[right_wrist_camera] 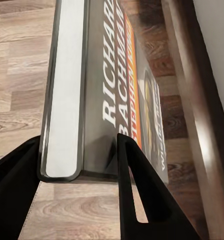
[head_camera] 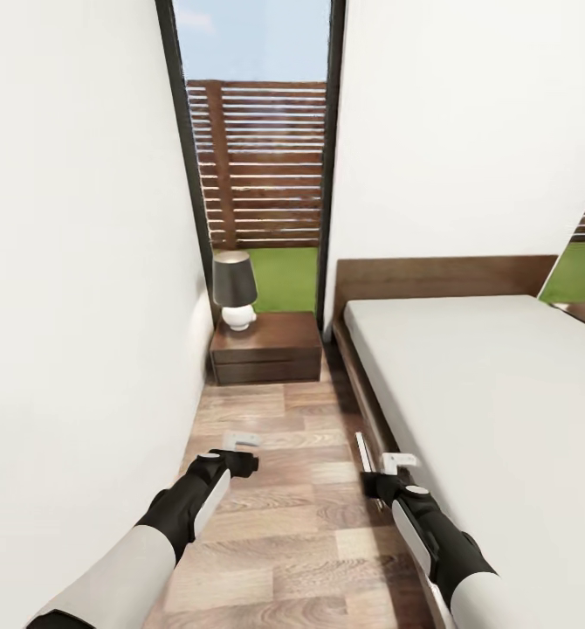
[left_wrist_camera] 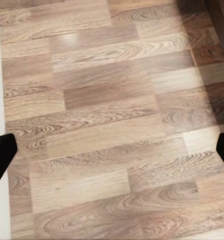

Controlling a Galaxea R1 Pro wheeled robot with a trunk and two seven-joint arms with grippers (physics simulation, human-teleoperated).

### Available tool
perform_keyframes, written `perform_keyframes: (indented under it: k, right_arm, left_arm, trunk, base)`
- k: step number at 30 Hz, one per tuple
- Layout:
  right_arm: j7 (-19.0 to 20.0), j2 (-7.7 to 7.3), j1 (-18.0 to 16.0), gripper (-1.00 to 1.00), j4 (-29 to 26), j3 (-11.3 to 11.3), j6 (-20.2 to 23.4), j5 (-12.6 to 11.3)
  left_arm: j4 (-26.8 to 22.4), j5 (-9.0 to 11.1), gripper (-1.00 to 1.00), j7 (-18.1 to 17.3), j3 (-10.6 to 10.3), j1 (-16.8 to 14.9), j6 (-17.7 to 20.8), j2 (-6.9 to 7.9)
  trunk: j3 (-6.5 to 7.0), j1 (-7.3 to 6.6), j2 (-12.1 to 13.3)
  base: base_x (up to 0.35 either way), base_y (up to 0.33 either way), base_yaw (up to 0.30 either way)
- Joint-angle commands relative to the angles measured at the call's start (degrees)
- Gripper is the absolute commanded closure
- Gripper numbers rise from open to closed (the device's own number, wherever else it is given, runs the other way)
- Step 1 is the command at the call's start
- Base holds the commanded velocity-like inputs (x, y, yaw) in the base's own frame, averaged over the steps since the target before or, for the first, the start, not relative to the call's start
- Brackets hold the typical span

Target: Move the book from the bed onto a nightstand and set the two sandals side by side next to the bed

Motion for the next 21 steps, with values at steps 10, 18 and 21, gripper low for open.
perform_keyframes:
  k: [10,18,21]
  right_arm:
    - [-0.32,-0.04,-0.02,1.0,-0.13,0.17,0.25,-0.52]
    - [-0.33,-0.04,-0.02,1.0,-0.13,0.17,0.24,-0.51]
    - [-0.36,-0.04,-0.02,1.0,-0.13,0.17,0.3,-0.51]
  left_arm:
    - [-0.07,0.6,-1.0,0.5,-0.86,-0.05,0.24,0.04]
    - [-0.07,0.6,-1.0,0.5,-0.9,-0.05,0.2,0.04]
    - [-0.07,0.6,-1.0,0.5,-0.9,-0.05,0.19,0.04]
  trunk:
    - [-0.07,0.04,-0.05]
    - [-0.07,0.04,-0.05]
    - [-0.07,0.04,-0.05]
  base:
    - [0.335,-0.016,0.162]
    - [0.337,-0.095,0.011]
    - [0.337,-0.113,0.001]
